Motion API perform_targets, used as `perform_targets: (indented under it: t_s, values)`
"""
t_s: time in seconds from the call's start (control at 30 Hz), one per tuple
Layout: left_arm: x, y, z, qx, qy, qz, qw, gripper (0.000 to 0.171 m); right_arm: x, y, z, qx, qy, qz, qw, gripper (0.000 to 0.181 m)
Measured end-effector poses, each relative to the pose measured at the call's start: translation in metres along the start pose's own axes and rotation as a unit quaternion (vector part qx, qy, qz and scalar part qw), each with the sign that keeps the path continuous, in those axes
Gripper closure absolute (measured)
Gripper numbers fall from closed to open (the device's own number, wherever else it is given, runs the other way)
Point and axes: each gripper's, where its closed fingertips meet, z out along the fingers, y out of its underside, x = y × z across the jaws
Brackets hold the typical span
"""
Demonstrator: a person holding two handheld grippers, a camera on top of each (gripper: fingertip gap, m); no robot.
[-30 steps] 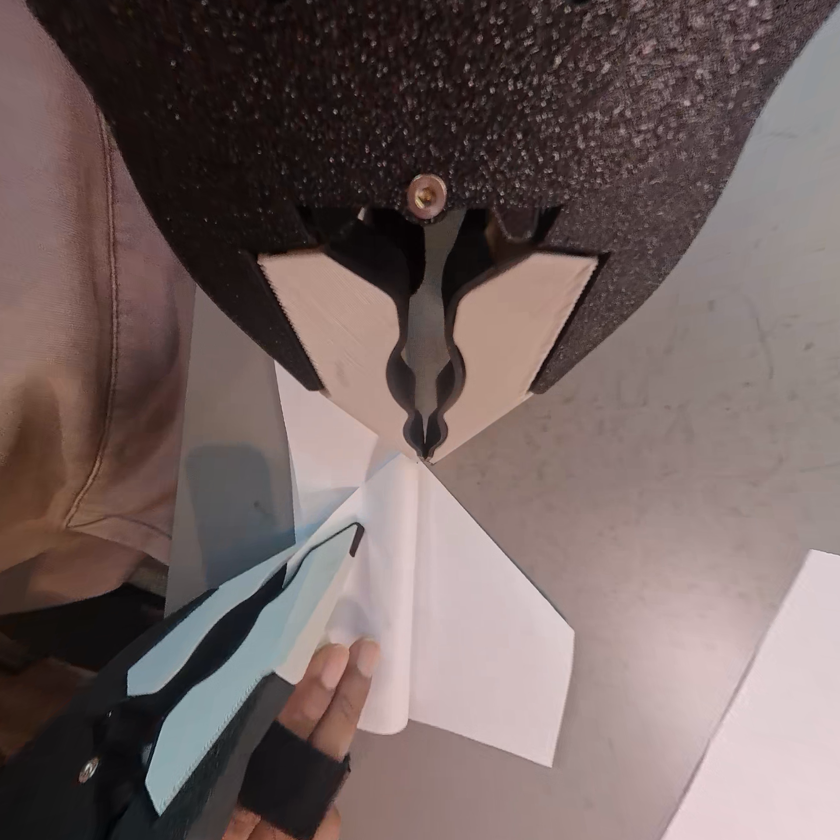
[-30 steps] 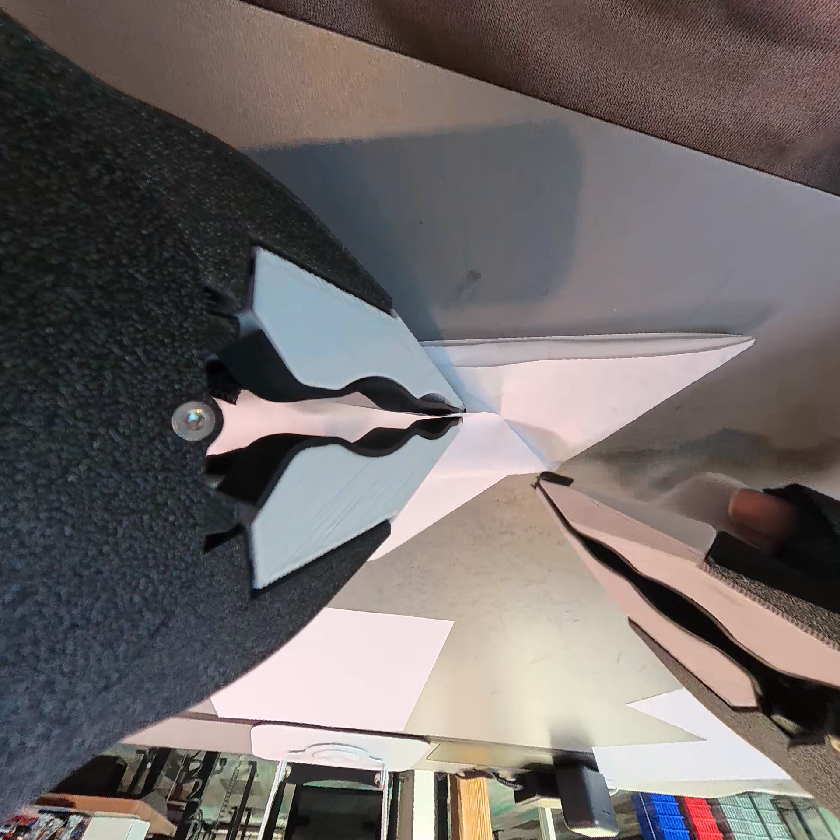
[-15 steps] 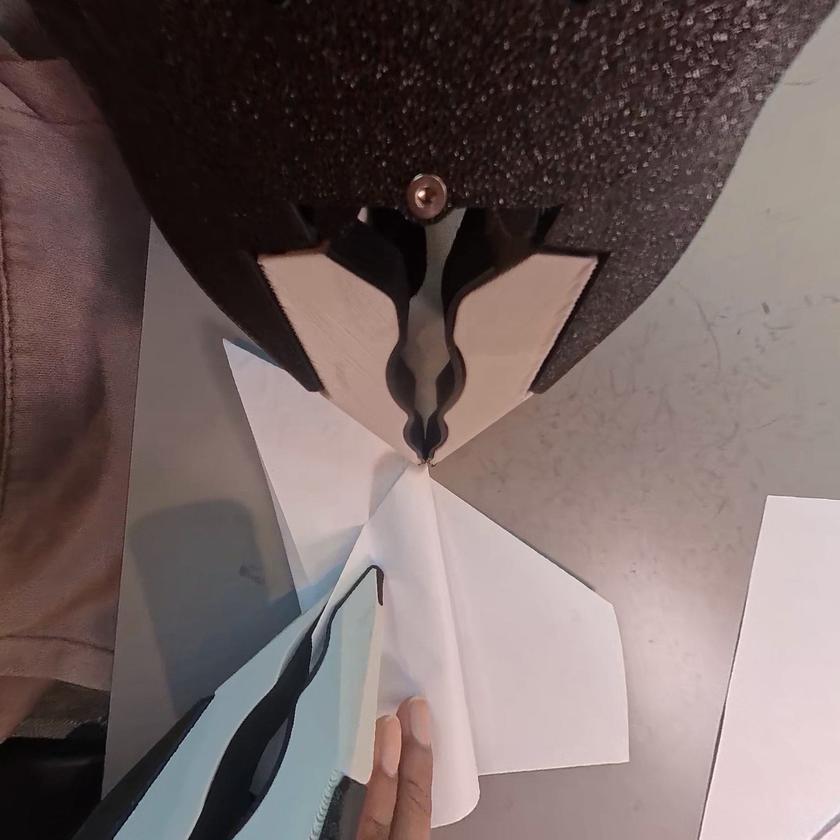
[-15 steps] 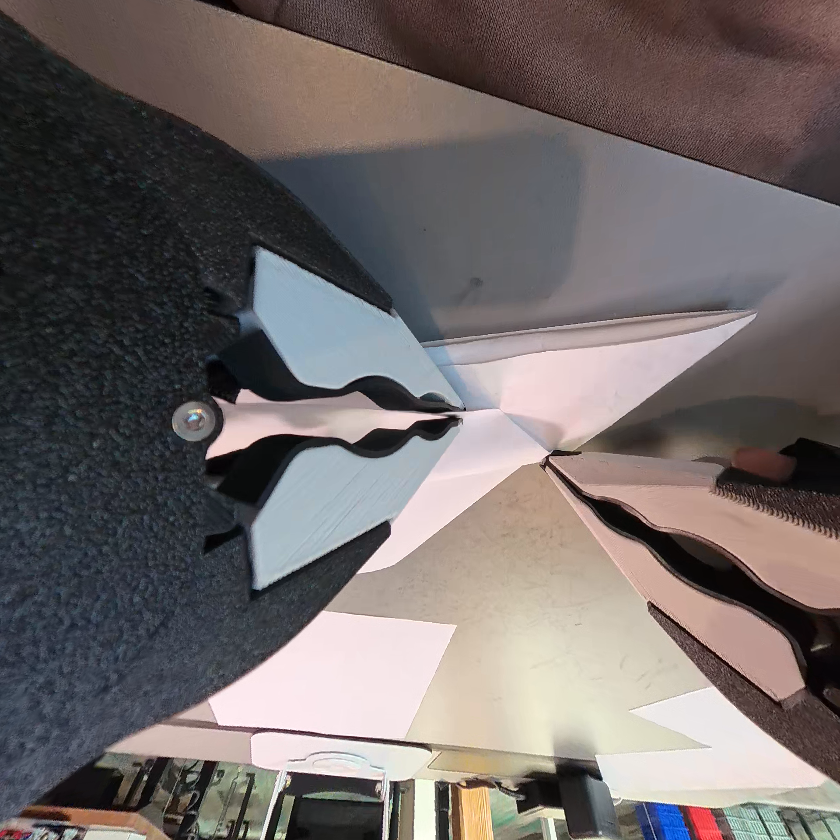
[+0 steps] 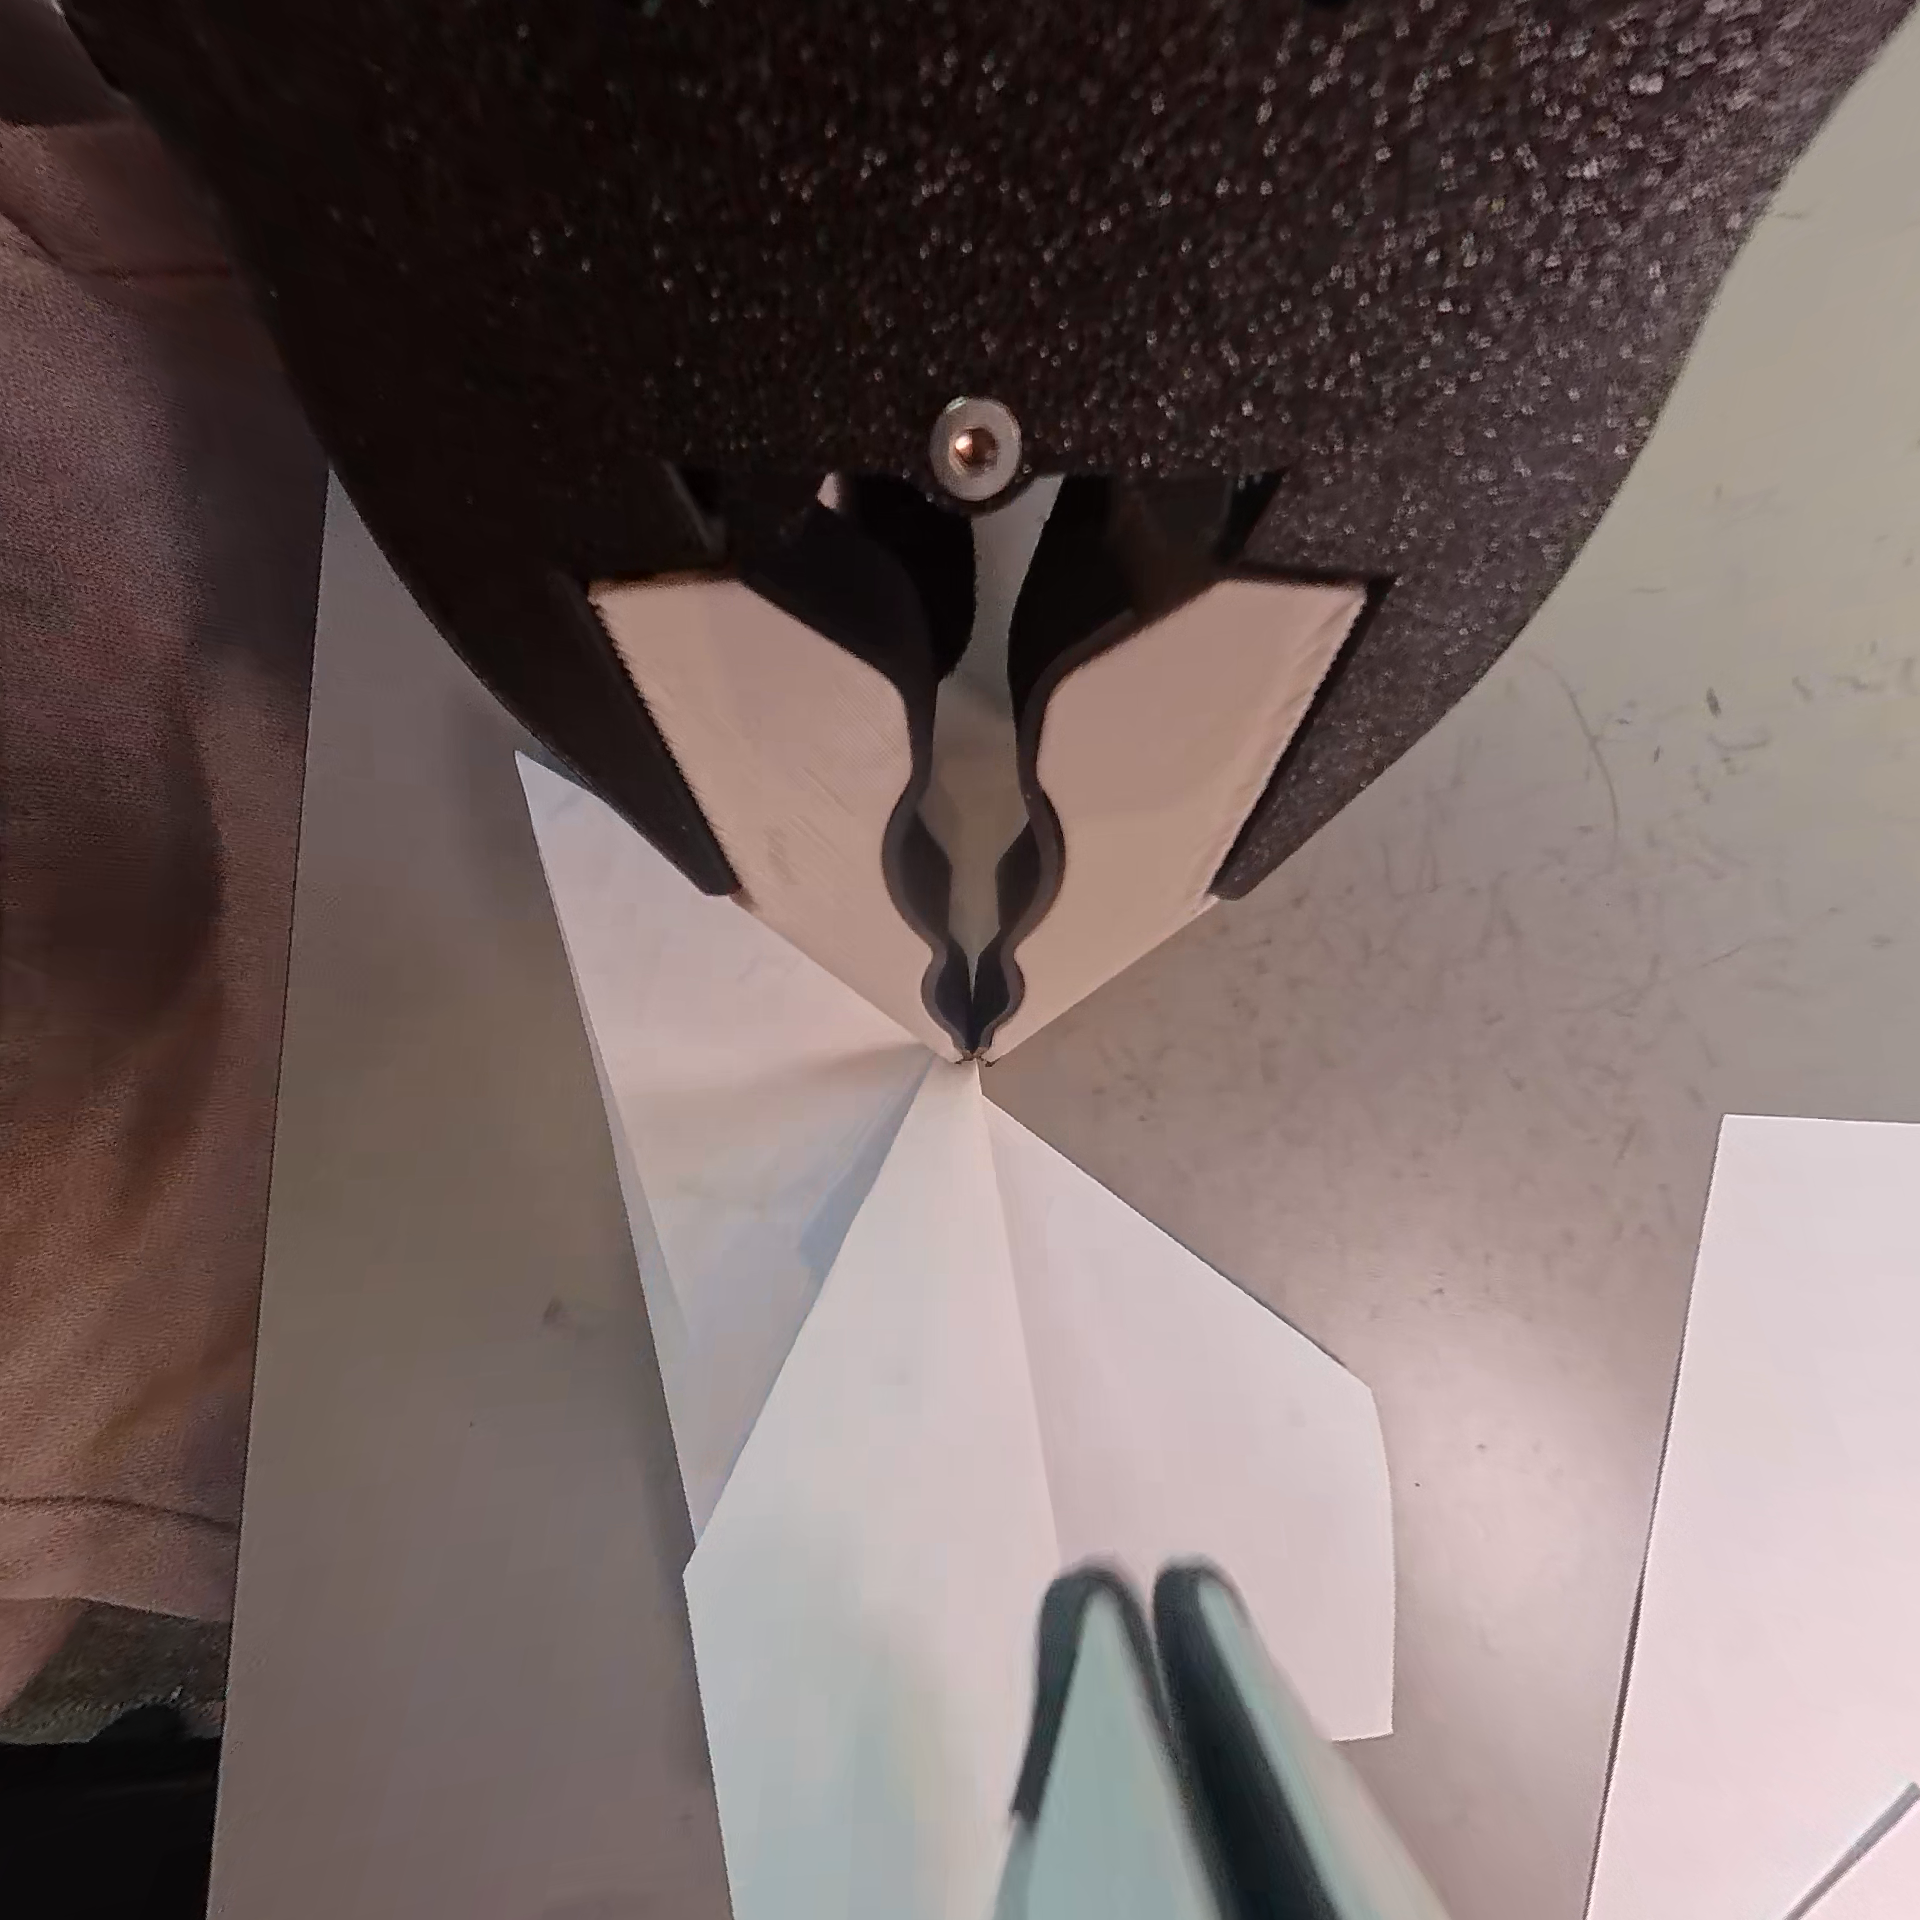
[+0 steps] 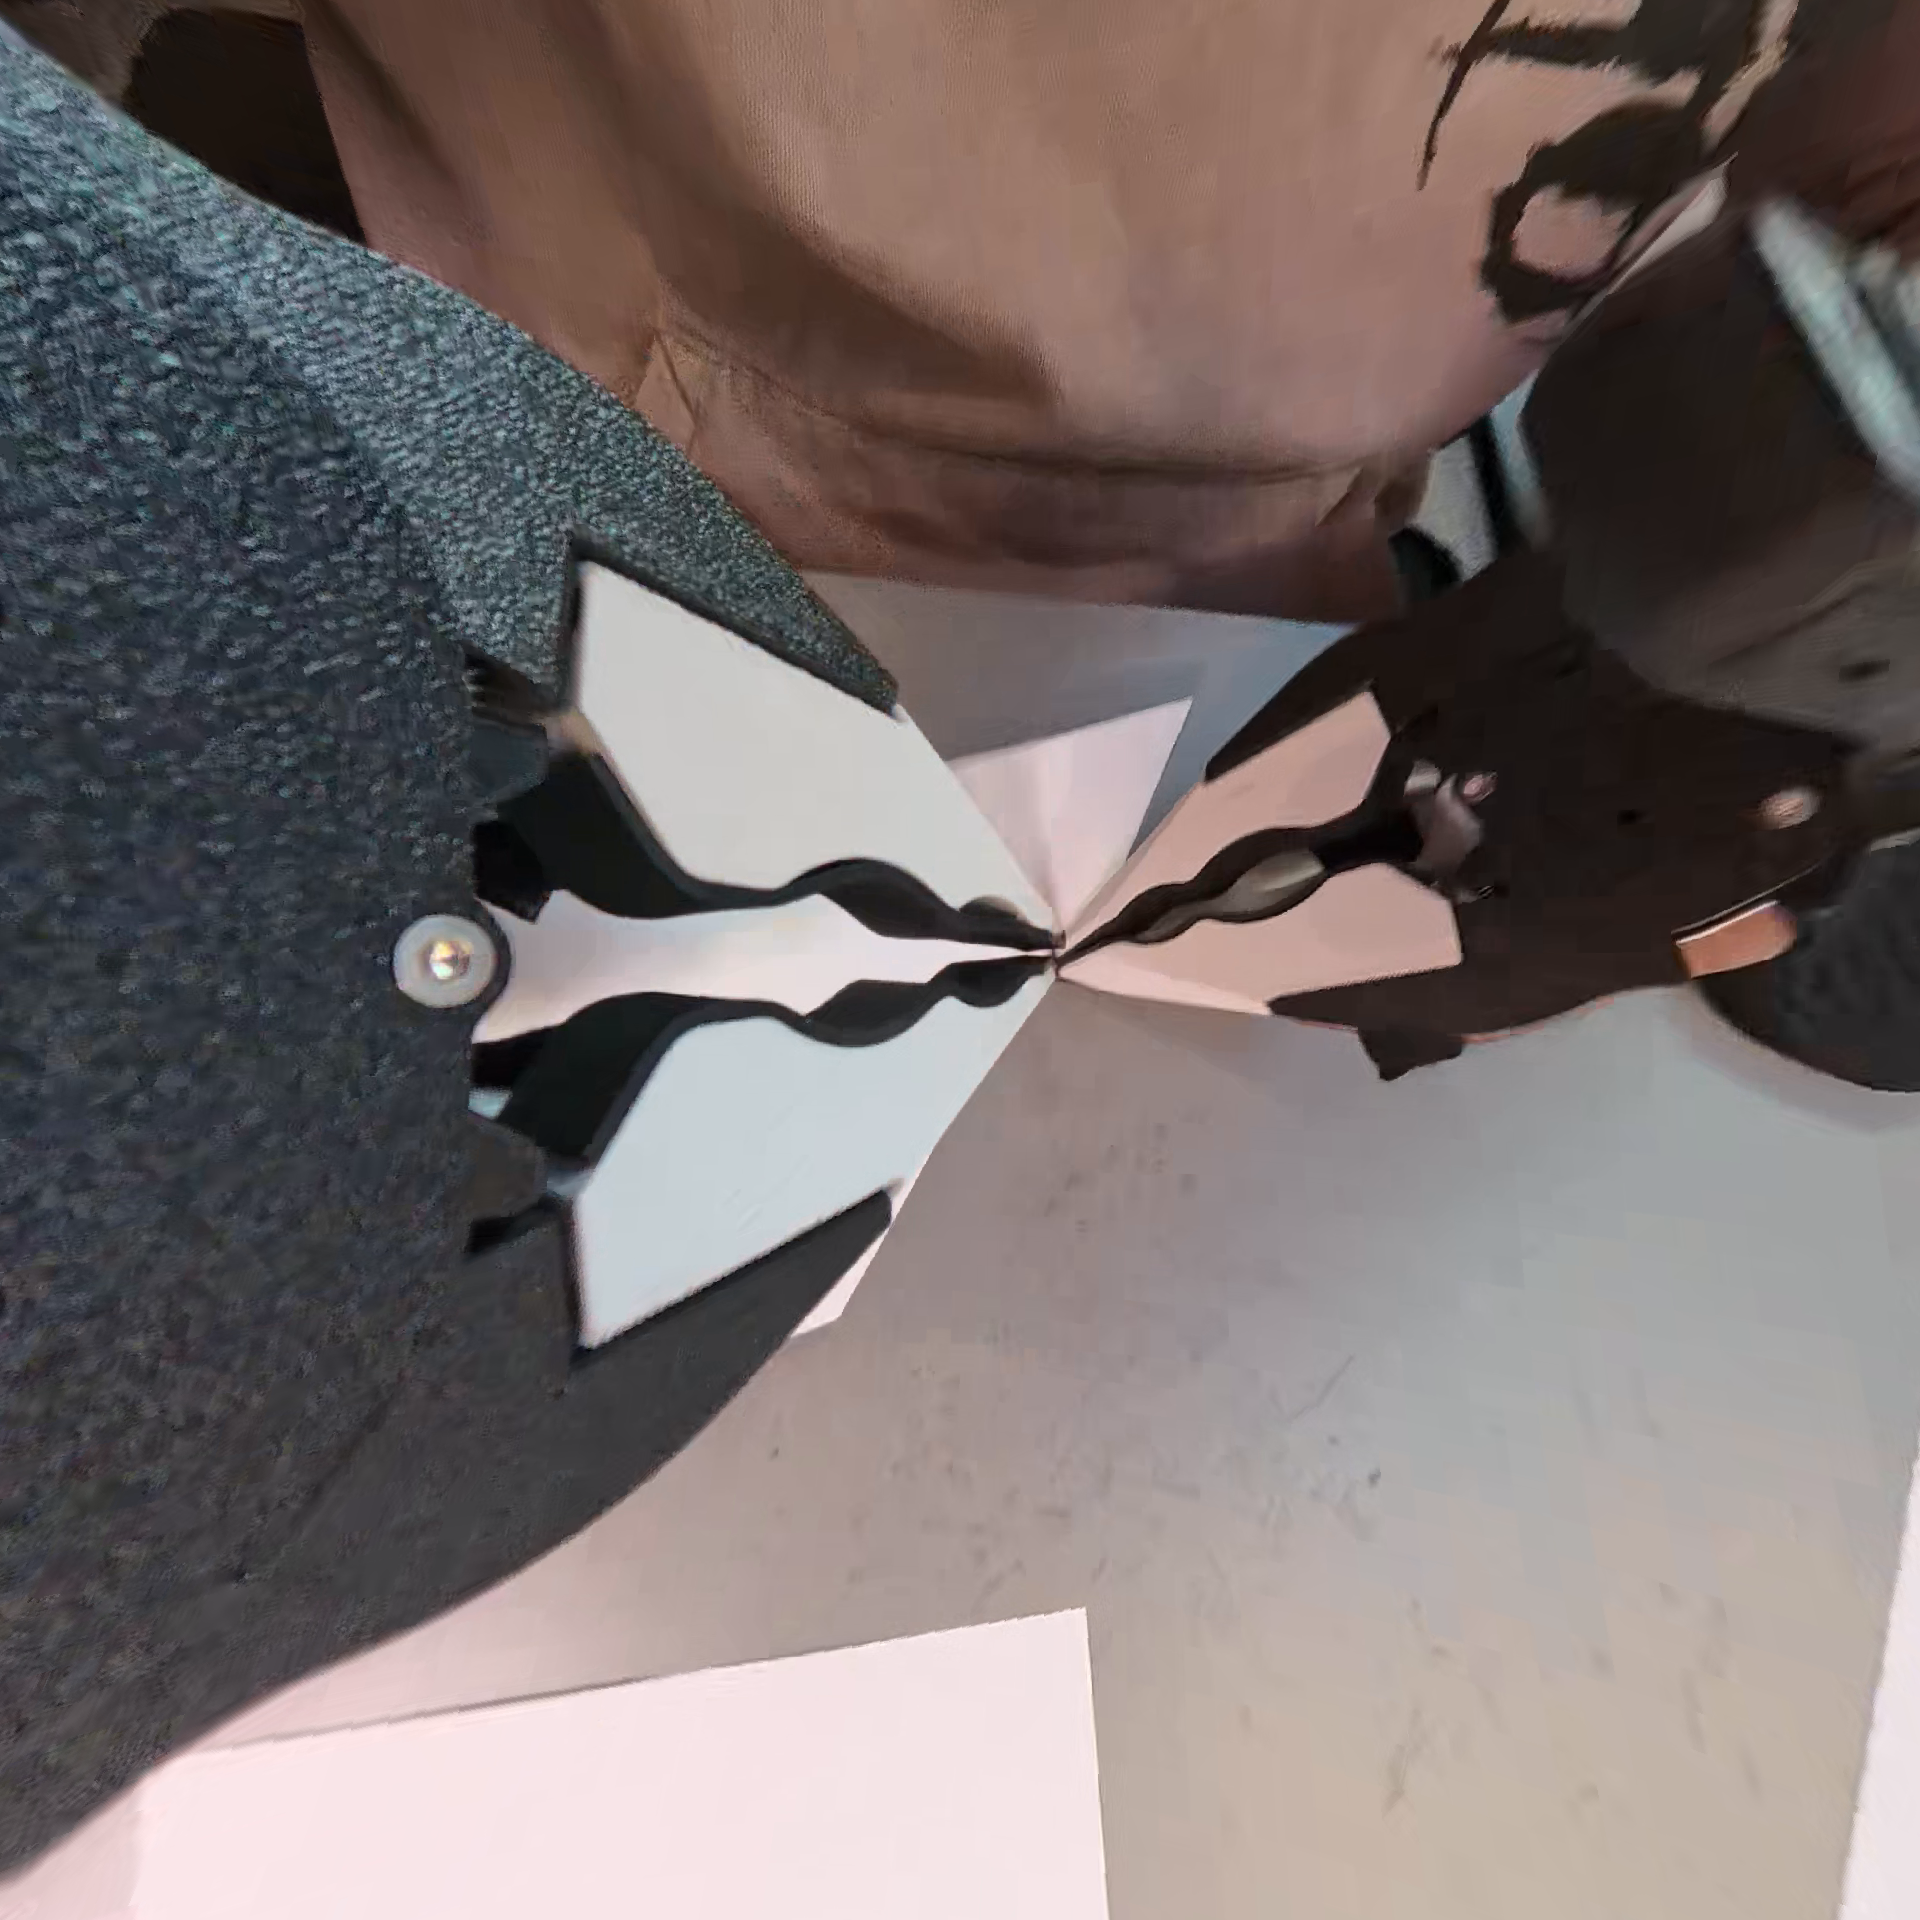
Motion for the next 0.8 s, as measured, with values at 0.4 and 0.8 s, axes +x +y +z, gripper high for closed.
perform_targets:
  t_s: [0.4,0.8]
  values:
    - [0.000,0.000,0.000,0.021,0.011,-0.014,1.000,0.171,0.004,0.038,0.063,-0.152,-0.052,-0.039,0.986,0.181]
    - [0.000,-0.001,0.000,0.044,0.026,-0.053,0.997,0.171,0.006,0.043,0.068,-0.171,-0.037,0.010,0.985,0.181]
